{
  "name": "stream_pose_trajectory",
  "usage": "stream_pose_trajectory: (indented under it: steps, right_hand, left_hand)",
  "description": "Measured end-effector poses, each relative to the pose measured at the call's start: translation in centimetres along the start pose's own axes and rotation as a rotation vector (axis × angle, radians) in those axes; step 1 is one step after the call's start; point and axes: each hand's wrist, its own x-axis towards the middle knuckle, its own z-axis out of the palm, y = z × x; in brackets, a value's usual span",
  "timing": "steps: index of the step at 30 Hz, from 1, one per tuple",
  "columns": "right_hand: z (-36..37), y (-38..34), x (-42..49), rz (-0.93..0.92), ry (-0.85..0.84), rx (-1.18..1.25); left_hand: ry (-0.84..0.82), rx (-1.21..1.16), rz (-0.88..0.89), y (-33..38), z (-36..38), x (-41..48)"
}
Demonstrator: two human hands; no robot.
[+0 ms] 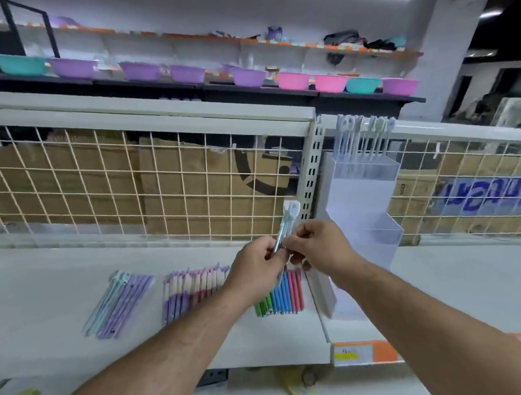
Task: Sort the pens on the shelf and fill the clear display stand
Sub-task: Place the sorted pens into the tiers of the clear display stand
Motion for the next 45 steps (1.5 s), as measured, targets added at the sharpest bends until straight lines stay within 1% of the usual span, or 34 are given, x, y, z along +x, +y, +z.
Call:
stream_pose_trajectory:
  steps: [2,7,13,19,22,25,31,34,39,45]
  right_hand:
    - [-2.9,0.7,0.4,-0.025,0.0,0.016]
    - [-10.2,2.0,2.0,-0.1,-0.008,-0.008]
    - [-15.6,2.8,4.2,-0.179,-0.016,-0.058]
    - [-18.8,2.2,6.4,-0.217,-0.012,-0.058]
    - [-19.8,1.5,7.6,-0.232,0.008,-0.048]
    - [-20.4,0.4,9.0,-0.249,0.05,-0.07]
    - [-20.8,-3.0,12.8,-0.315,0.165,-0.13]
    - [-20.3,-4.7,14.6,-0.333,0.253,-0.121]
    - [-18.9,-6.2,16.4,-0.369,0.338,-0.155]
    - [-17.6,-5.5,17.0,-0.368,0.349,-0.201]
  left_hand:
    - [-0.024,-0.057,-0.011,1.8,2.5,0.7]
    - [-0.058,-0.292,-0.049,6.3,8.7,2.6]
    - [0.012,-0.374,-0.04,9.5,13.5,4.9]
    - [0.105,-0.381,-0.081,10.5,15.3,7.1]
    - [0.148,-0.389,-0.075,10.6,15.3,8.6]
    - [0.167,-0.324,-0.061,10.2,15.0,10.4]
    - [0.121,-0.306,-0.095,8.2,14.4,12.8]
    - [0.125,-0.322,-0.106,7.5,14.5,13.2]
    - [0.129,-0.307,-0.091,7.2,14.8,13.4]
    - [0.104,-0.318,-0.095,7.0,14.4,13.6]
